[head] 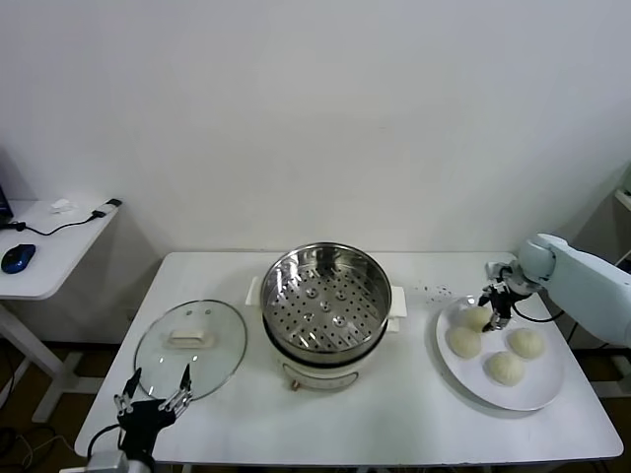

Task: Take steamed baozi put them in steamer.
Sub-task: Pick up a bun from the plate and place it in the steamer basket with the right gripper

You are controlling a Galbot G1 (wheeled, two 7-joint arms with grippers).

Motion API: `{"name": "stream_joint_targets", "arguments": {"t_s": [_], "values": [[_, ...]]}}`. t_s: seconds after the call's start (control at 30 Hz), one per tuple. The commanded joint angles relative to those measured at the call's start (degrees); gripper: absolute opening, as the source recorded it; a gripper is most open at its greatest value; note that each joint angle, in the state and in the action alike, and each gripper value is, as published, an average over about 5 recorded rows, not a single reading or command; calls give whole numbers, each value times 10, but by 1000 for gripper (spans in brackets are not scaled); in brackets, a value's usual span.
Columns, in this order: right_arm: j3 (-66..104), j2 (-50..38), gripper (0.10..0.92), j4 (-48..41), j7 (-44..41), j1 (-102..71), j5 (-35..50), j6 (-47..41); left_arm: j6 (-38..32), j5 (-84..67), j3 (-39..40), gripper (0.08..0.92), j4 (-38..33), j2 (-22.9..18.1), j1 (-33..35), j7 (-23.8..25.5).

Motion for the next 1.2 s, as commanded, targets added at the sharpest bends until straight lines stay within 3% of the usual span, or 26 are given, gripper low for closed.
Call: {"name": "stream_joint_targets", "arguments": {"t_s": [0.03,0.37,0.67,0.9,1.2], "values": [[-64,-22,662,72,-12,107,29,8,0,-1,0,823,-2,1,0,0],[-232,65,662,248,-69,456,160,85,2,-2,7,823,-16,6,-2,-1],[-252,219,662,416,-35,516,187,204,-2,6,18,823,-34,16,8,-2],[-253,312,663,320,-17,430,62,351,-4,17,19,823,-36,15,5,-3],[-229,348,670,131,-10,317,-57,449,-3,30,23,823,-36,8,1,-3]]}}
